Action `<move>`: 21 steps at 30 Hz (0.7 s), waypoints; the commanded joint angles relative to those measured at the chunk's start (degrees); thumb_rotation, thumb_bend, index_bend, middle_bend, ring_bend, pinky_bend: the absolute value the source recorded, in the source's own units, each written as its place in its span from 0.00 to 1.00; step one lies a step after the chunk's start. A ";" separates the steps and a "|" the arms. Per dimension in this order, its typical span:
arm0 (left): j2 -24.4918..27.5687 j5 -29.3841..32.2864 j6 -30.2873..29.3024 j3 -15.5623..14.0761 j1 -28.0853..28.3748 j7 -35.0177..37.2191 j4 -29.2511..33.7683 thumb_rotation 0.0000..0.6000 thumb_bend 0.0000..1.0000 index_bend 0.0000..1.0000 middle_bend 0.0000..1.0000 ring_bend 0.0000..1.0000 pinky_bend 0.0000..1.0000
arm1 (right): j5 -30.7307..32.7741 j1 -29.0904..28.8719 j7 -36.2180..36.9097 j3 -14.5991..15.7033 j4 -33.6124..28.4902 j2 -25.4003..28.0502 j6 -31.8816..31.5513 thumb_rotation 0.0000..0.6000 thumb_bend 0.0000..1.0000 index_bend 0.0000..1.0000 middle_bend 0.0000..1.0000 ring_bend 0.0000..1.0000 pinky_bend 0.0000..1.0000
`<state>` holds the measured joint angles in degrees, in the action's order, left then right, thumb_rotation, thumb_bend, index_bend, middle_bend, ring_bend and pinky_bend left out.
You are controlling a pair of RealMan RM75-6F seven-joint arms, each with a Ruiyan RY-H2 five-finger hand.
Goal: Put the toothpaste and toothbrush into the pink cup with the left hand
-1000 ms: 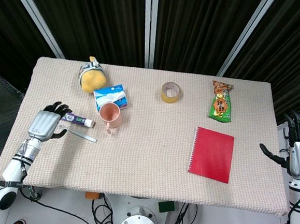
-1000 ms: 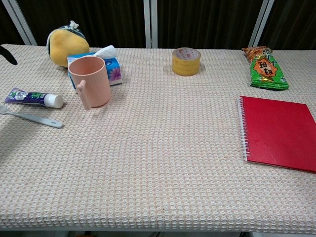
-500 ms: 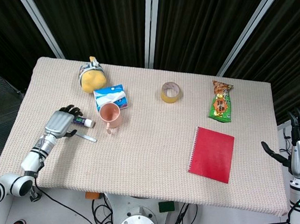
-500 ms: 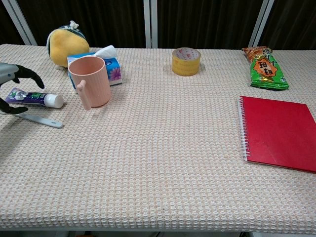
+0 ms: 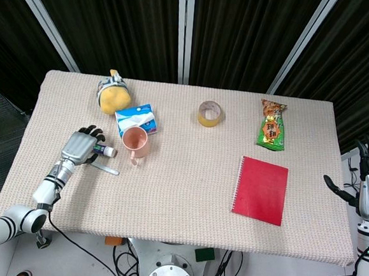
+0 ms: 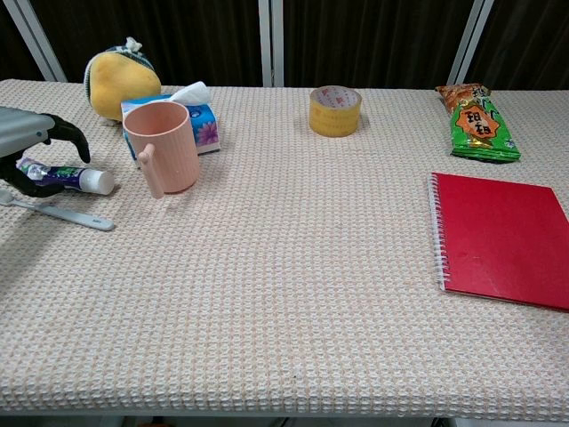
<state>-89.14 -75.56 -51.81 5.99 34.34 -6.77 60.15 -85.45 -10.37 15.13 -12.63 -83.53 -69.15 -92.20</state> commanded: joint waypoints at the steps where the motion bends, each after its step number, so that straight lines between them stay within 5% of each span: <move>1: -0.67 0.03 0.79 -0.30 0.48 -0.15 -1.14 1.00 0.31 0.34 0.20 0.12 0.25 | 0.43 -0.03 -0.26 -0.17 0.25 -0.40 0.15 1.00 0.43 0.00 0.00 0.00 0.00; 21: -3.71 -1.11 -0.89 -0.27 1.05 3.61 -5.99 1.00 0.32 0.56 0.26 0.14 0.26 | 1.37 -0.68 -0.77 0.19 3.58 -1.93 2.35 1.00 0.43 0.00 0.00 0.00 0.00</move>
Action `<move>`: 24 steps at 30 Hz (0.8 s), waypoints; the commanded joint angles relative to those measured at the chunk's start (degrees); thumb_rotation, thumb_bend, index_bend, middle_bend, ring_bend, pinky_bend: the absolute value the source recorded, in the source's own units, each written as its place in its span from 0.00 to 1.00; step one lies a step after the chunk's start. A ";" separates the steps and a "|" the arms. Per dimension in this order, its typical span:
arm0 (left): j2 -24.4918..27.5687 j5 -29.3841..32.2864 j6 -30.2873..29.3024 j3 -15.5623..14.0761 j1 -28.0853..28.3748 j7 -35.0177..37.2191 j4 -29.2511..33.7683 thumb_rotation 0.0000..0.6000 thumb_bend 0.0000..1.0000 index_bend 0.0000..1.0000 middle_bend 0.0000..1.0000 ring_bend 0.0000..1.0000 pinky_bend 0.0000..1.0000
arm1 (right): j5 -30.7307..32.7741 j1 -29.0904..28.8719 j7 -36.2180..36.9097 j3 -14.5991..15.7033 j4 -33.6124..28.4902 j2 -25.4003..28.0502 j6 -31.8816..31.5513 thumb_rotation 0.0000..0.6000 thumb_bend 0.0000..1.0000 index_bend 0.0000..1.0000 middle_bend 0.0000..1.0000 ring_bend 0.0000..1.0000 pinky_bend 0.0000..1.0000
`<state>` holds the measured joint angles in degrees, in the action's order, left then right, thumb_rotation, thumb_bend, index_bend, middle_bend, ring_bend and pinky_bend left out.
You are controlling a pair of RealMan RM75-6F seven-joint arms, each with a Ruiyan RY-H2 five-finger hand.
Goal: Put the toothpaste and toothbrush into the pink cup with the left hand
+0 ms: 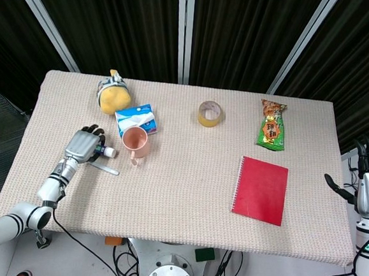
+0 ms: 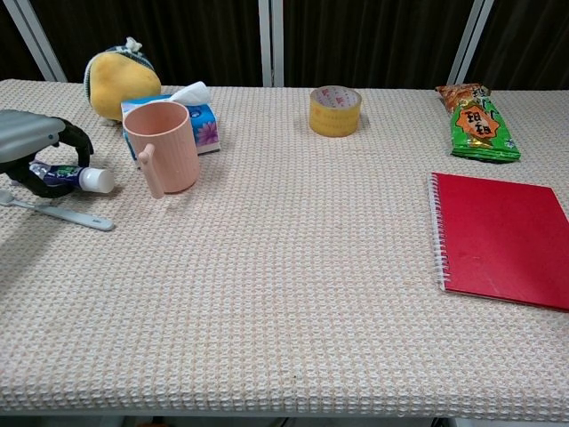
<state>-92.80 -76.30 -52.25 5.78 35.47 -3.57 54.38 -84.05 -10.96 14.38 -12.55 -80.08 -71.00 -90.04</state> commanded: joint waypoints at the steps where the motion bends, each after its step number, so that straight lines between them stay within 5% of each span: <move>1: -0.01 -0.54 -0.79 -0.05 -0.12 0.69 -0.23 1.00 0.32 0.57 0.26 0.14 0.26 | -0.02 -0.12 -0.03 0.16 0.19 -0.16 0.29 1.00 0.43 0.00 0.00 0.00 0.00; 24: 7.22 -0.55 -10.04 5.27 -4.41 26.34 3.74 1.00 0.33 0.66 0.40 0.23 0.33 | 0.42 0.16 0.51 0.18 1.05 -0.85 0.26 1.00 0.43 0.00 0.00 0.00 0.00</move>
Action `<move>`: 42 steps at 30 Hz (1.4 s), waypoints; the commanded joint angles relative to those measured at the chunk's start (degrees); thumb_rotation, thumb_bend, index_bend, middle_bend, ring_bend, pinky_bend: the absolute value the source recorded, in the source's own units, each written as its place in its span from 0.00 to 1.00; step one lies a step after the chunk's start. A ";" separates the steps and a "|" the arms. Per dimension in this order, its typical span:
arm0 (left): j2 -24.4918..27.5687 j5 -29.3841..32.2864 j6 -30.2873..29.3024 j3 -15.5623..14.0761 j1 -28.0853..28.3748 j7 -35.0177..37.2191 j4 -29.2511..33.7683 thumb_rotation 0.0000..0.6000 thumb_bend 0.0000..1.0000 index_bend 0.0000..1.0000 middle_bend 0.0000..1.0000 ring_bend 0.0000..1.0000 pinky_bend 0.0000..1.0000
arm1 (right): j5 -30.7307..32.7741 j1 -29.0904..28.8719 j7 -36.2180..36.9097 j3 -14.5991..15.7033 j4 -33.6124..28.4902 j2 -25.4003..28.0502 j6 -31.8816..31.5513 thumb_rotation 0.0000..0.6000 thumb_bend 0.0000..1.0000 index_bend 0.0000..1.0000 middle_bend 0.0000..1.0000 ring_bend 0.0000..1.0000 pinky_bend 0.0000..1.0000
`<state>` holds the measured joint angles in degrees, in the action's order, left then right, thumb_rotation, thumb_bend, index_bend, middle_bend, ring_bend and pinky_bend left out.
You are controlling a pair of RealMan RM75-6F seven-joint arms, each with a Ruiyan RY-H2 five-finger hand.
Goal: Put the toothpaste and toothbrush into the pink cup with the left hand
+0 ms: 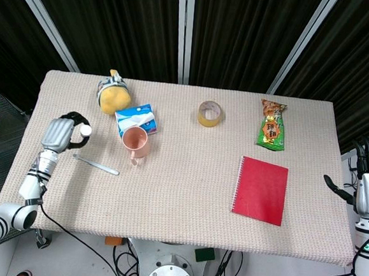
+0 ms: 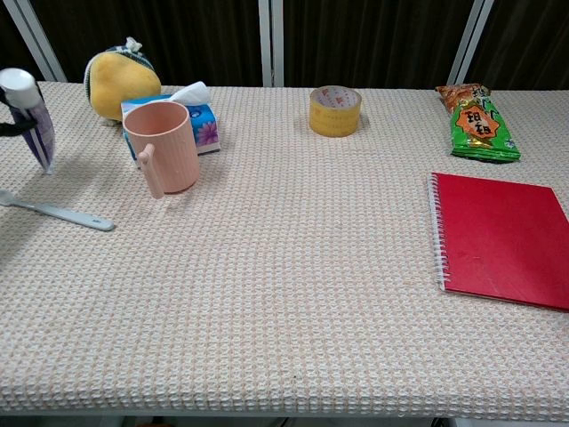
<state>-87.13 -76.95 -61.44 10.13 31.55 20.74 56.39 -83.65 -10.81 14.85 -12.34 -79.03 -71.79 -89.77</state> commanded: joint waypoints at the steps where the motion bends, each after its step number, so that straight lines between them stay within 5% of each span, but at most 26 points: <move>1: 2.47 0.30 -0.82 1.32 -0.56 3.24 3.10 1.00 0.33 0.66 0.41 0.23 0.33 | -0.04 0.00 0.05 -0.04 0.01 -0.14 -0.11 1.00 0.43 0.00 0.00 0.00 0.00; 13: 14.25 1.18 -1.94 5.01 0.01 -1.08 21.83 1.00 0.33 0.66 0.65 0.31 0.33 | -0.04 0.39 0.78 -0.21 0.24 -0.05 -0.76 1.00 0.43 0.00 0.00 0.00 0.00; 21: 20.40 3.00 -0.02 7.95 3.30 -10.35 35.78 1.00 0.33 0.67 0.67 0.32 0.33 | 0.24 0.66 1.98 -0.38 1.18 -0.31 -1.01 1.00 0.43 0.00 0.00 0.00 0.00; 26: 22.63 10.43 5.94 10.12 6.77 -13.70 43.29 1.00 0.33 0.67 0.66 0.32 0.33 | 0.37 0.85 2.65 -0.69 1.49 -0.14 -1.41 1.00 0.43 0.00 0.00 0.00 0.00; 32: 21.02 17.89 8.07 11.11 11.04 -19.93 45.23 1.00 0.33 0.67 0.66 0.32 0.32 | 1.07 1.14 3.45 -1.19 1.69 0.36 -1.50 1.00 0.43 0.00 0.00 0.00 0.00; 42: 14.47 22.08 7.51 7.22 14.03 -27.57 40.54 1.00 0.33 0.67 0.66 0.32 0.31 | 1.74 1.54 4.41 -1.06 3.31 0.23 -0.88 1.00 0.43 0.00 0.00 0.00 0.00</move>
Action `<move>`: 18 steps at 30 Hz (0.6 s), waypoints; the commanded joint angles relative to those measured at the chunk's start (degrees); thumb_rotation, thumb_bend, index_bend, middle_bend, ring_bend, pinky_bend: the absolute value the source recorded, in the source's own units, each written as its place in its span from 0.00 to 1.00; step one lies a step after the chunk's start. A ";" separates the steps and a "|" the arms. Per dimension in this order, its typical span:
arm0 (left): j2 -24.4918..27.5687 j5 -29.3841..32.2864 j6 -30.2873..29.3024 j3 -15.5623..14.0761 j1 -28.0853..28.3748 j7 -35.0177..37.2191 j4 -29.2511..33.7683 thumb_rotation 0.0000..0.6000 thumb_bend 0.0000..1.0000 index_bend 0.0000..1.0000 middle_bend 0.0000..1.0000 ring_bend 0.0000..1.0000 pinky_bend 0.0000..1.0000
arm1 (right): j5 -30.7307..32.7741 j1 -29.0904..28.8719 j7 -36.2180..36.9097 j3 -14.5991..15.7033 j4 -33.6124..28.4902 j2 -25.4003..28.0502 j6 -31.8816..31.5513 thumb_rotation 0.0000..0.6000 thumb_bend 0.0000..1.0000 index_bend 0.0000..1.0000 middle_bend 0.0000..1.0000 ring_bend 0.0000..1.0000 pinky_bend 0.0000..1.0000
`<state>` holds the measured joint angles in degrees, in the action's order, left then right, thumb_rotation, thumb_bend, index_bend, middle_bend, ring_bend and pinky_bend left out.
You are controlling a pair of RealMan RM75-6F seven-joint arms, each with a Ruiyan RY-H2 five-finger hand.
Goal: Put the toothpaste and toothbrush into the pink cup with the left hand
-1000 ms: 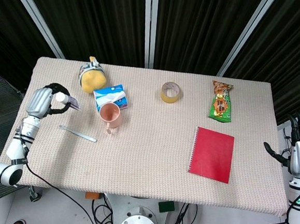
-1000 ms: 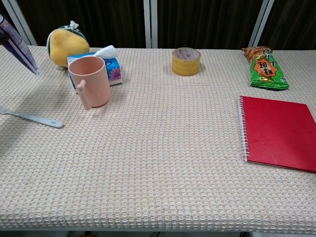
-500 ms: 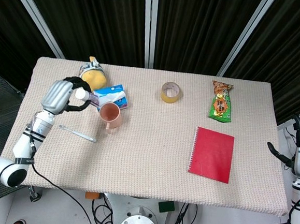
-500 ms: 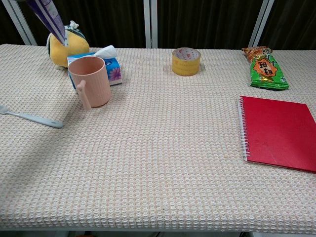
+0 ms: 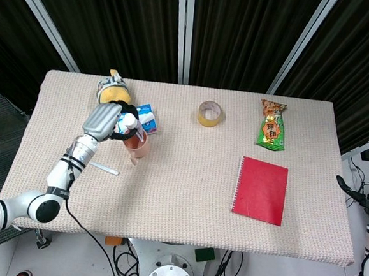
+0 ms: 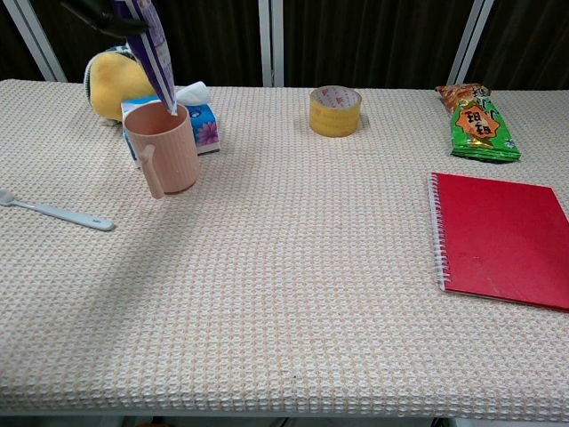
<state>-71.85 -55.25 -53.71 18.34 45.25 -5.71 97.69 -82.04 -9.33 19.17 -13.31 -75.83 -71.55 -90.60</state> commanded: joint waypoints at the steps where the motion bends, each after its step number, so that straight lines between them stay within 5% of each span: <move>1: -1.06 0.37 -0.47 -1.27 0.30 -1.48 -0.98 1.00 0.33 0.67 0.65 0.32 0.30 | 0.25 0.09 0.13 -0.16 0.19 0.00 -0.02 1.00 0.43 0.00 0.00 0.00 0.00; 13: -4.37 2.16 0.18 -2.58 -0.55 1.24 -5.45 1.00 0.33 0.65 0.63 0.35 0.30 | 0.62 -0.03 0.52 0.22 1.51 -0.94 1.22 1.00 0.43 0.00 0.00 0.00 0.00; 18: -5.80 0.34 0.91 -3.40 -1.10 3.52 -7.56 1.00 0.33 0.59 0.48 0.34 0.30 | 0.61 -0.04 0.71 0.26 2.15 -1.08 1.40 1.00 0.44 0.00 0.00 0.00 0.00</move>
<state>-77.24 -54.16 -53.06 15.27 44.40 -2.91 90.57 -81.60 -9.39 19.81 -12.93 -73.85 -72.51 -89.12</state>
